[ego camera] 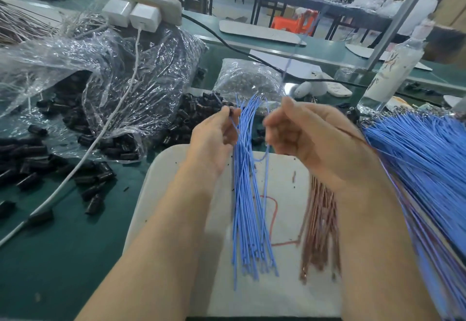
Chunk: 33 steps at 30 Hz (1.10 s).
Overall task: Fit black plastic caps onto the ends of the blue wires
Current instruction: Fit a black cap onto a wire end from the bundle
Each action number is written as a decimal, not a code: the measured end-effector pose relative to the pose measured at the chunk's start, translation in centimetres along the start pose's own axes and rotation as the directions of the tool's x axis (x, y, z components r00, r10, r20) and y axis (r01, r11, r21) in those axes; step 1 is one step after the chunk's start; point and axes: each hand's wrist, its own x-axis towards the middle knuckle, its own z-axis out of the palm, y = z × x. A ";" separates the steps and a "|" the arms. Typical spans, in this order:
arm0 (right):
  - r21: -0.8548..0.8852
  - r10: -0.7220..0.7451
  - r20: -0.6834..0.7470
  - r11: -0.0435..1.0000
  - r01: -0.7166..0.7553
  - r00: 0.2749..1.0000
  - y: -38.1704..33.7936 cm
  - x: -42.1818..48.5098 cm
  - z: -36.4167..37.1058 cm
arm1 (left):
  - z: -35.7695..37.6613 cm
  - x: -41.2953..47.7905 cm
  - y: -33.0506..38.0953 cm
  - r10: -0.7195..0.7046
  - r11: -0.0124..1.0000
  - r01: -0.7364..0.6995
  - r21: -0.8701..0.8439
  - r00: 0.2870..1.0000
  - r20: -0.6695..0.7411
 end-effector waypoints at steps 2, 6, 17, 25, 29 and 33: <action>0.018 0.038 -0.460 0.999 -0.033 0.887 2.3 0.8 -0.5 | 0.3 -0.2 -0.4 0.077 0.986 -0.081 0.144 0.996 0.037; -0.056 -0.004 -0.675 0.997 -0.046 0.738 4.8 1.6 -1.0 | 0.4 -0.1 -0.8 0.186 0.916 -0.196 0.351 0.981 0.064; -0.372 -0.004 -0.480 0.906 -0.200 0.877 5.3 0.9 -1.8 | -0.9 -1.2 2.2 0.040 0.812 0.217 -0.542 0.906 0.422; 0.029 0.017 0.510 0.999 -0.037 0.860 1.9 -1.1 0.5 | -0.3 -0.3 1.6 -0.041 0.938 0.094 -0.334 0.986 0.162; -0.143 0.149 0.042 0.980 -0.141 0.988 2.9 0.2 0.9 | 0.3 -0.1 0.8 -0.082 0.988 0.102 -0.118 0.982 0.169; -0.083 0.189 -0.409 0.967 -0.243 0.893 4.5 1.4 0.2 | 0.2 -0.1 0.4 -0.008 0.994 -0.019 0.111 0.972 0.233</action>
